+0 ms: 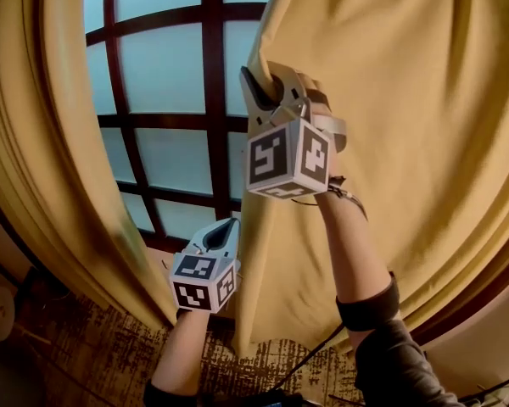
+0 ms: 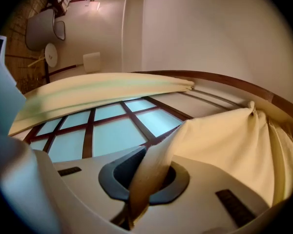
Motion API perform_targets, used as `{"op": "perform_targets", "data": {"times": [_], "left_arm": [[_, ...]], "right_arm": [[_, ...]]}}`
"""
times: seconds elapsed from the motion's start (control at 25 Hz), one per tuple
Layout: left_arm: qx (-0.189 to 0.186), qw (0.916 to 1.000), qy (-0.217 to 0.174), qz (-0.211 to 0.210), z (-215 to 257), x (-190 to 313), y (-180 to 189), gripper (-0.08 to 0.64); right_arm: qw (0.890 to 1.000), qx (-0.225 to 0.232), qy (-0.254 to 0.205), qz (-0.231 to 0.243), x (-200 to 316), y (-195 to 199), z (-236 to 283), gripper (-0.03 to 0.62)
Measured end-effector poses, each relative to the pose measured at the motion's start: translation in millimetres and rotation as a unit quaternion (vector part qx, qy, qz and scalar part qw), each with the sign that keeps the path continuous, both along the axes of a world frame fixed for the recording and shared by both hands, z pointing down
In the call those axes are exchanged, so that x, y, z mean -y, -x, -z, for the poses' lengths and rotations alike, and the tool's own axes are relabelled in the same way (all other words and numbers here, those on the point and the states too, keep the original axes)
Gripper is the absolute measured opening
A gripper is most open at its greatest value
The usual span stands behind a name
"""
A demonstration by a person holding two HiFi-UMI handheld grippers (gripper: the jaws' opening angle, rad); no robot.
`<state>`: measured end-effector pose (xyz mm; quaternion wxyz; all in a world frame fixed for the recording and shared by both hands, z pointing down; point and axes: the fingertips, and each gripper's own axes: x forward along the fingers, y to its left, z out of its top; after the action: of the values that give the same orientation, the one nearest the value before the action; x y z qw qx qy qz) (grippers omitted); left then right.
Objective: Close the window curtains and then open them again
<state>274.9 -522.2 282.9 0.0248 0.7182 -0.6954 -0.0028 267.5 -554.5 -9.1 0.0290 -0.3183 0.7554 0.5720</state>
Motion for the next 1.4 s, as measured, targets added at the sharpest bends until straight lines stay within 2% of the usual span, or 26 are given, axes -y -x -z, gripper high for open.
{"op": "perform_targets", "data": {"times": [0.24,0.36,0.56,0.72,0.88,1.08,1.4], "left_arm": [[-0.009,0.9989,0.004,0.046,-7,-43,67,0.0],[-0.015,0.9979,0.003,0.063,-7,-59,97,0.0],[-0.024,0.9962,0.006,0.084,14,-69,164,0.0],[-0.033,0.9937,0.008,0.107,-12,-105,200,0.0],[-0.038,0.9919,0.004,0.121,-12,-130,245,0.0],[-0.054,0.9886,-0.002,0.14,-2,-144,284,0.0],[-0.056,0.9907,0.006,0.124,-15,-141,309,0.0]], "right_arm": [[0.999,-0.021,-0.024,0.017,-43,70,8,0.031],[0.998,-0.027,-0.025,0.047,-72,116,1,0.029],[0.996,-0.045,-0.043,0.061,-90,197,36,0.026],[0.994,-0.061,-0.046,0.083,-128,241,1,0.028],[0.993,-0.06,-0.059,0.087,-166,288,1,0.027],[0.991,-0.069,-0.055,0.097,-185,324,2,0.028],[0.996,-0.058,-0.037,0.064,-157,331,-6,0.029]]}}
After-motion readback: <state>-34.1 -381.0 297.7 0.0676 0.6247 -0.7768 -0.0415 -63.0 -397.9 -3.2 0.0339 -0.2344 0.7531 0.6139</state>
